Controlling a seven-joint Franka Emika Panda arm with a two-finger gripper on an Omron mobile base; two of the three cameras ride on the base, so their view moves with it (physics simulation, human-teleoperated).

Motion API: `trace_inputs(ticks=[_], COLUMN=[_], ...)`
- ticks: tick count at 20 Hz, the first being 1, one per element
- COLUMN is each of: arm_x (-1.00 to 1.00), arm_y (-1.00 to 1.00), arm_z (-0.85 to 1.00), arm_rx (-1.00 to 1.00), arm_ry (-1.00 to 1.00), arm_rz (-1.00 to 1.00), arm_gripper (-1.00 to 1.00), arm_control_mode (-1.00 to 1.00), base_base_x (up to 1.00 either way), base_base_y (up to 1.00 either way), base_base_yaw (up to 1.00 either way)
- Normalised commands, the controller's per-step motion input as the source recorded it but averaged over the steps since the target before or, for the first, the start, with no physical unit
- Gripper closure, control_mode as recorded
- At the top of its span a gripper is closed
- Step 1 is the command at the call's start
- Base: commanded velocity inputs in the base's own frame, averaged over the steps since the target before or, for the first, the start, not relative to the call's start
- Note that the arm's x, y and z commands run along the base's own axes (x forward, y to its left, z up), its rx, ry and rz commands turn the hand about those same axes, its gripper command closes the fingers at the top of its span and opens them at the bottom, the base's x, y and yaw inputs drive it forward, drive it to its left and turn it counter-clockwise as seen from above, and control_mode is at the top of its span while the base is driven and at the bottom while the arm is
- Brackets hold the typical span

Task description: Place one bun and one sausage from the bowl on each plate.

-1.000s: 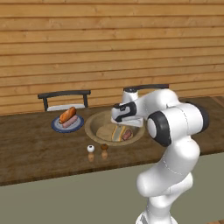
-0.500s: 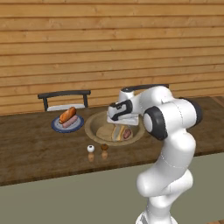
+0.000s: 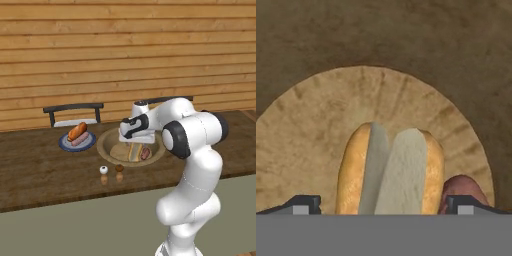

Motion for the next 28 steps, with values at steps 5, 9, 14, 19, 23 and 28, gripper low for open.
trace_inputs(ticks=[5,9,14,19,23,28], arm_x=[-0.17,0.0,-0.02,-0.38,-0.24,-0.01], arm_y=[-0.38,-0.19,0.08,0.03,0.0,-0.1], arm_z=[-0.37,-0.65,-0.7,-0.63,0.35,1.0], arm_rx=[0.0,0.0,-0.06,-0.06,0.01,0.11], arm_ry=[0.02,0.01,0.0,0.0,-0.11,-0.15], arm_rz=[0.0,0.0,0.0,0.0,0.0,0.0], arm_gripper=[-1.0,-1.0,-1.0,1.0,1.0,1.0], arm_control_mode=[-1.0,-1.0,-1.0,-1.0,-1.0,-1.0], base_base_x=[0.0,0.0,0.0,0.0,0.0,0.0], base_base_y=[0.0,0.0,0.0,0.0,0.0,0.0], base_base_yaw=[0.0,0.0,0.0,0.0,0.0,0.0])
